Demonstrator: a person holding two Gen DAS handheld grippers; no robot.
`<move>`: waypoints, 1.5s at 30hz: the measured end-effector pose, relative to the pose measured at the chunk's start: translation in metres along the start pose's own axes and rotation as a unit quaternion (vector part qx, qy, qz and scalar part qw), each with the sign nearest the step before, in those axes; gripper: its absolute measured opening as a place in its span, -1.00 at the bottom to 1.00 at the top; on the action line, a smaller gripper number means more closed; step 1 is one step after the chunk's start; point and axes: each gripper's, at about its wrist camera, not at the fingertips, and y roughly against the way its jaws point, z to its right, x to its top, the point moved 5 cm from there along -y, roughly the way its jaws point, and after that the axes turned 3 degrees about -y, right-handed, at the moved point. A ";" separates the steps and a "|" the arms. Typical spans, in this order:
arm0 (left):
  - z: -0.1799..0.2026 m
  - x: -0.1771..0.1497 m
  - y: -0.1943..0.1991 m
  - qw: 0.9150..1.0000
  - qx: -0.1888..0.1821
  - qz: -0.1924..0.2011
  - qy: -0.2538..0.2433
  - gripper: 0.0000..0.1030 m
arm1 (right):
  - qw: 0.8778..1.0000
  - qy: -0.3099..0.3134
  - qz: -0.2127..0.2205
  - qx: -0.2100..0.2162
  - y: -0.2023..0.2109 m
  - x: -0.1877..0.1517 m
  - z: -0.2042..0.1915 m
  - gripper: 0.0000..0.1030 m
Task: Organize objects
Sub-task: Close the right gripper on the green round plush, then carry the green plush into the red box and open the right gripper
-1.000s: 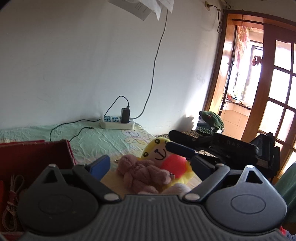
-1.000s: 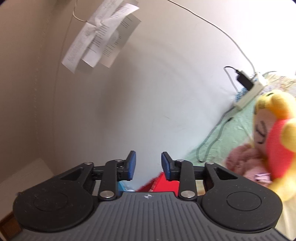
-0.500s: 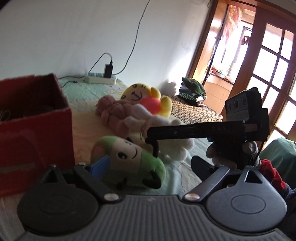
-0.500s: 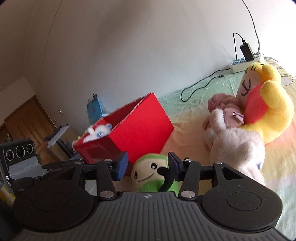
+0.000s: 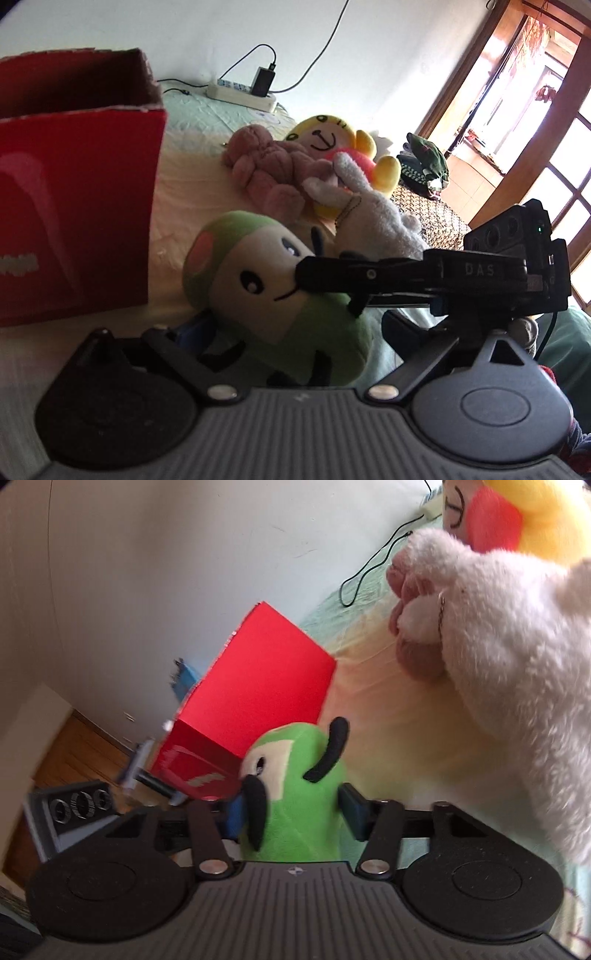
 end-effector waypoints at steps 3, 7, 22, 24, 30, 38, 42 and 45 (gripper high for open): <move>0.008 0.007 0.006 1.000 0.002 0.012 -0.016 0.71 | 0.999 0.025 0.020 -0.002 0.012 -0.001 -0.012 -0.01; 0.024 0.026 0.027 0.997 0.007 0.054 -0.049 0.70 | 0.997 0.059 0.053 0.006 0.031 0.005 -0.039 -0.01; 0.027 0.109 0.119 0.960 0.092 0.215 -0.153 0.71 | 0.965 0.146 0.198 0.095 0.031 0.055 -0.151 0.00; 0.014 0.116 0.123 0.958 0.107 0.218 -0.152 0.71 | 0.964 0.151 0.197 0.093 0.018 0.060 -0.161 0.00; -0.043 0.129 0.131 0.959 0.142 0.206 -0.134 0.70 | 0.976 0.124 0.162 0.075 -0.039 0.072 -0.173 0.00; -0.109 0.130 0.132 0.954 0.195 0.194 -0.118 0.71 | 0.991 0.065 0.105 0.053 -0.107 0.073 -0.178 0.00; -0.137 0.124 0.129 0.958 0.208 0.172 -0.094 0.73 | 0.996 0.049 0.074 0.024 -0.135 0.067 -0.178 0.00; -0.157 0.120 0.122 0.962 0.220 0.150 -0.061 0.74 | 0.998 0.031 0.054 -0.001 -0.153 0.060 -0.176 -0.05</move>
